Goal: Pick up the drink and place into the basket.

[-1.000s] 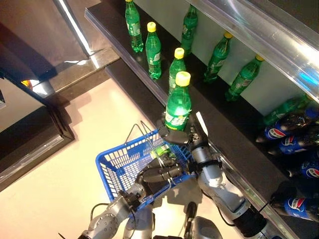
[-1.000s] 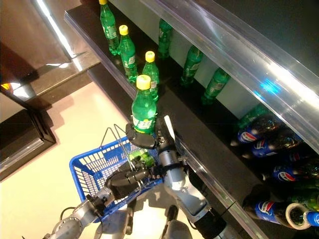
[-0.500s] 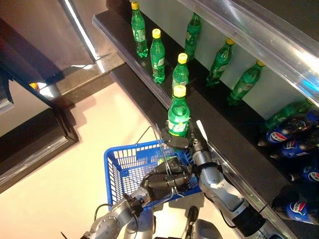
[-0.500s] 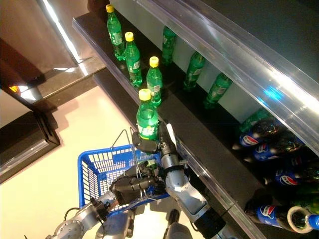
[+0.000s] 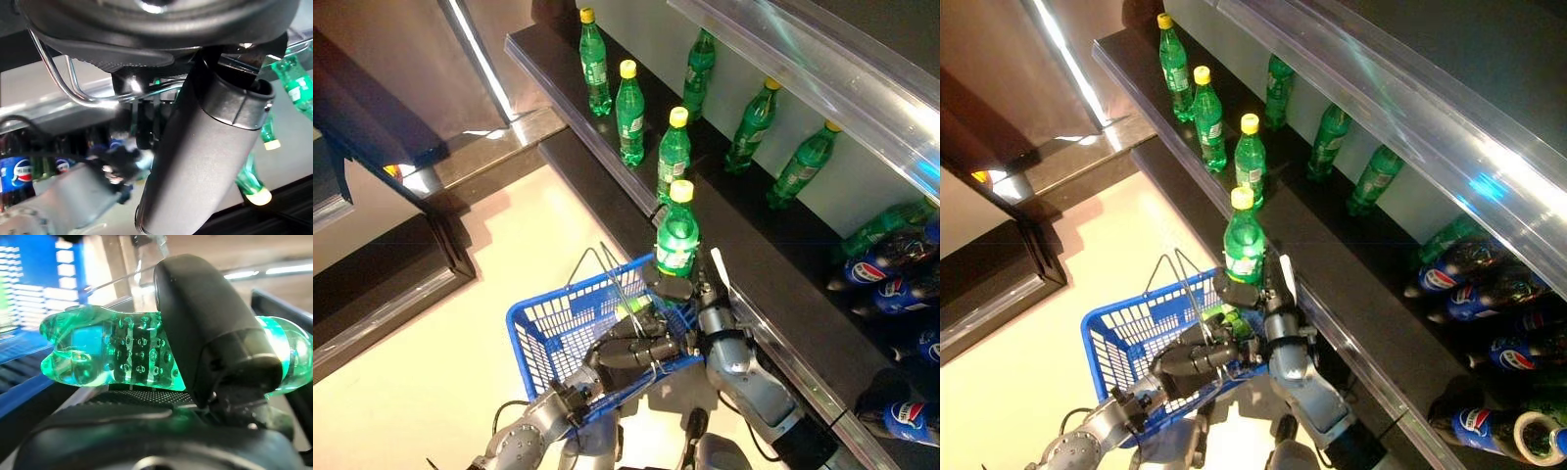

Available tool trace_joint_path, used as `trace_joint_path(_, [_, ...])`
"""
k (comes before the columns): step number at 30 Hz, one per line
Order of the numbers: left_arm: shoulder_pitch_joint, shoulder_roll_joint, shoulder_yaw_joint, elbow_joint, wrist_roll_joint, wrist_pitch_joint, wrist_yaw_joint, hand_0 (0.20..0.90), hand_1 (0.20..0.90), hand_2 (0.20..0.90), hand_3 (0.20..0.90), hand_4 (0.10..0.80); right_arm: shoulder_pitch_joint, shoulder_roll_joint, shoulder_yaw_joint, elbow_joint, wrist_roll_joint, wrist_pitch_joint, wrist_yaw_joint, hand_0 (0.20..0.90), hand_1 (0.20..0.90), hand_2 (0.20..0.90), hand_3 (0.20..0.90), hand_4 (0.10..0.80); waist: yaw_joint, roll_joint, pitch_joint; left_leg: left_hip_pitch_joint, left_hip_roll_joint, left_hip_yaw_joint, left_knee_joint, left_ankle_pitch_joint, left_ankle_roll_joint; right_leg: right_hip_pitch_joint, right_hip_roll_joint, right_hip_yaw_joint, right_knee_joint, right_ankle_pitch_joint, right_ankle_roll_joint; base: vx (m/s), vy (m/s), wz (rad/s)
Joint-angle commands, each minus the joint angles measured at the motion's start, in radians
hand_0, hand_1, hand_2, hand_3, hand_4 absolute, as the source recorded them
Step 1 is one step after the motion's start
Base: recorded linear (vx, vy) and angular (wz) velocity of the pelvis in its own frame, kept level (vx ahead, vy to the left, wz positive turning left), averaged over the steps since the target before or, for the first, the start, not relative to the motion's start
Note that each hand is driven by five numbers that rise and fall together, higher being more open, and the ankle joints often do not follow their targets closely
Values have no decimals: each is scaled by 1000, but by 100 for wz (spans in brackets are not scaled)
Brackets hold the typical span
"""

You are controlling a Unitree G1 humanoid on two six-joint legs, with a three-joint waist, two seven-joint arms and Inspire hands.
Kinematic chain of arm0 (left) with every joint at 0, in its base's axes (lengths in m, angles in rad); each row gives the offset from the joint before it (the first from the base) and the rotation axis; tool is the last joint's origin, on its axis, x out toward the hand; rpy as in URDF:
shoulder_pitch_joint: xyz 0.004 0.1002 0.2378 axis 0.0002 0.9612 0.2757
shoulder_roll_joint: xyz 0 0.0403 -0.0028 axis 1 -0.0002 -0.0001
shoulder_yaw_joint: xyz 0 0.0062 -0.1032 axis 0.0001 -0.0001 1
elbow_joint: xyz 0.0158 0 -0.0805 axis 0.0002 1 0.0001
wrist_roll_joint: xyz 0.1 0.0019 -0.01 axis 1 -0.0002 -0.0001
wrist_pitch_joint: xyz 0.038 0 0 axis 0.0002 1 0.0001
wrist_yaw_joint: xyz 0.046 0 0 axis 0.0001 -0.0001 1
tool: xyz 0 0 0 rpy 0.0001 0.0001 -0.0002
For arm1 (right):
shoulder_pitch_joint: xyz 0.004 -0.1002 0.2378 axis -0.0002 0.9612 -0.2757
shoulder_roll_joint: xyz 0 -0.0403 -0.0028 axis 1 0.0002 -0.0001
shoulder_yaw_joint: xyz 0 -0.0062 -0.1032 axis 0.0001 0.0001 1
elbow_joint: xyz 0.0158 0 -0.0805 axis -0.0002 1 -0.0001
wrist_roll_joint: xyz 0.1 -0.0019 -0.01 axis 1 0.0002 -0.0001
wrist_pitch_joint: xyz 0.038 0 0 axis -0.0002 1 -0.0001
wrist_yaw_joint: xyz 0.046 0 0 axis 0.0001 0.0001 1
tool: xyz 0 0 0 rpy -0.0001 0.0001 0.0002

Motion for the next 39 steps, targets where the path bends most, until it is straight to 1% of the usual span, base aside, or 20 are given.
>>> trace_joint_path(1, [-20, -157, 2, -446, -43, -127, -296, 300, 300, 300, 200, 100, -8, 57, 7, 10, 11, -142, -49, 300, 300, 300, 200, 100, -2, 5, -285, 9, 57, 71, 135, -94, -37, -99, -109, -7, 49, 133, 46, 0, 0, 0])
trace_joint_path(5, [-8, -168, 9, -450, -54, -96, -302, 300, 300, 300, 200, 100, 10, 71, 12, 38, 25, -134, -21, 300, 300, 300, 200, 100, 3, 10, -282, 8, 53, 61, 134, -93, -36, -97, -111, -10, 50, 134, 46, 0, 0, 0])
trace_joint_path(8, [-4, -180, 10, -443, -73, -63, -315, 300, 300, 300, 200, 100, 7, 77, 25, 74, 37, -114, 39, 300, 300, 300, 200, 100, 9, 12, -283, 5, 49, 50, 130, -91, -35, -99, -112, -12, 51, 134, 47, 0, 0, 0])
trace_joint_path(11, [3, -191, 0, -439, -86, -28, -329, 300, 300, 300, 200, 100, -2, 78, 37, 107, 42, -110, 59, 300, 300, 300, 200, 100, 16, 11, -282, 2, 47, 38, 131, -89, -36, -99, -114, -16, 56, 133, 46, 0, 0, 0])
trace_joint_path(12, [3, -191, 0, -439, -86, -28, -329, 300, 300, 300, 200, 100, -3, 78, 37, 107, 42, -110, 59, 300, 300, 300, 200, 100, 16, 11, -282, 2, 47, 38, 131, -89, -36, -99, -114, -16, 56, 133, 46, 0, 0, 0])
trace_joint_path(13, [6, -201, -17, -435, -94, -3, -339, 300, 300, 300, 200, 100, -14, 82, 41, 129, 42, -109, 61, 300, 300, 300, 200, 100, 21, 10, -281, -2, 45, 29, 133, -88, -35, -100, -114, -19, 59, 133, 46, 0, 0, 0])
trace_joint_path(14, [6, -202, -20, -434, -96, 2, -340, 300, 300, 300, 200, 100, -16, 83, 42, 132, 41, -109, 63, 300, 300, 300, 200, 100, 21, 9, -281, -3, 45, 28, 134, -88, -36, -100, -114, -19, 59, 132, 46, 16, 8, 3])
trace_joint_path(17, [1, -221, -69, -421, -98, 68, -357, 300, 300, 300, 200, 100, -57, 100, 45, 187, 42, -102, 64, 300, 300, 300, 200, 100, 31, 5, -278, -13, 40, 12, 145, -89, -35, -105, -116, -27, 69, 133, 46, 19, 1, 5])
trace_joint_path(19, [-3, -224, -82, -416, -89, 85, -366, 300, 300, 300, 200, 100, -71, 105, 46, 206, 44, -98, 69, 300, 300, 300, 200, 100, 34, 5, -276, -16, 39, 8, 148, -88, -35, -106, -117, -30, 72, 133, 46, 26, 0, 7])
trace_joint_path(21, [-7, -233, -122, -406, -72, 98, -369, 300, 300, 300, 200, 100, -99, 116, 50, 246, 57, -89, 87, 300, 300, 300, 200, 100, 40, 3, -271, -21, 36, -1, 159, -88, -35, -106, -118, -35, 80, 134, 47, 64, -5, 19])
trace_joint_path(23, [-9, -239, -142, -396, -70, 99, -371, 300, 300, 300, 200, 100, -111, 125, 60, 271, 70, -78, 116, 300, 300, 300, 200, 100, 44, 2, -271, -21, 35, -6, 163, -87, -35, -100, -118, -38, 81, 134, 48, 89, 4, 19])
trace_joint_path(27, [2, -249, -161, -381, -74, 103, -374, 300, 300, 300, 200, 100, -106, 132, 85, 302, 128, -47, 171, 300, 300, 300, 200, 100, 51, -1, -273, -19, 32, -15, 175, -89, -36, -92, -120, -41, 88, 133, 51, 102, 9, 14])
trace_joint_path(29, [10, -253, -161, -376, -69, 116, -381, 300, 300, 300, 200, 100, -93, 134, 101, 322, 185, -4, 225, 300, 300, 300, 200, 100, 56, -4, -273, -19, 31, -20, 183, -91, -35, -87, -122, -44, 91, 131, 53, 93, 8, 7])
trace_joint_path(31, [15, -255, -162, -376, -65, 127, -383, 300, 300, 300, 200, 100, -80, 137, 113, 334, 264, 1, 253, 300, 300, 300, 200, 100, 60, -5, -272, -20, 30, -22, 186, -92, -35, -86, -124, -46, 93, 131, 55, 71, 3, 2])
trace_joint_path(33, [18, -255, -170, -373, -60, 135, -384, 300, 300, 300, 200, 100, -55, 151, 121, 364, 388, -3, 318, 300, 300, 300, 200, 100, 64, -9, -268, -22, 30, -26, 191, -92, -36, -83, -126, -51, 95, 132, 57, 66, -9, 2])
trace_joint_path(34, [25, -259, -171, -372, -53, 143, -385, 300, 300, 300, 200, 100, -42, 159, 120, 377, 440, 1, 358, 300, 300, 300, 200, 100, 67, -10, -266, -22, 31, -27, 195, -93, -36, -80, -126, -54, 97, 131, 58, 70, -19, 3])
trace_joint_path(35, [30, -259, -175, -369, -48, 150, -388, 300, 300, 300, 200, 100, -25, 172, 125, 399, 524, 16, 428, 300, 300, 300, 200, 100, 72, -13, -264, -24, 30, -33, 200, -94, -35, -79, -127, -57, 101, 130, 60, 67, -23, 3])
trace_joint_path(37, [34, -259, -175, -367, -47, 157, -391, 300, 300, 300, 200, 100, -12, 178, 129, 406, 580, 30, 483, 300, 300, 300, 200, 100, 76, -14, -262, -26, 32, -36, 204, -95, -36, -77, -128, -62, 103, 130, 61, 46, -22, 4])
trace_joint_path(39, [47, -249, -173, -367, -48, 170, -401, 300, 300, 300, 200, 100, 9, 183, 140, 408, 656, 67, 586, 300, 300, 300, 200, 100, 84, -19, -260, -29, 32, -42, 212, -96, -36, -74, -127, -68, 105, 129, 62, 52, -25, 7])
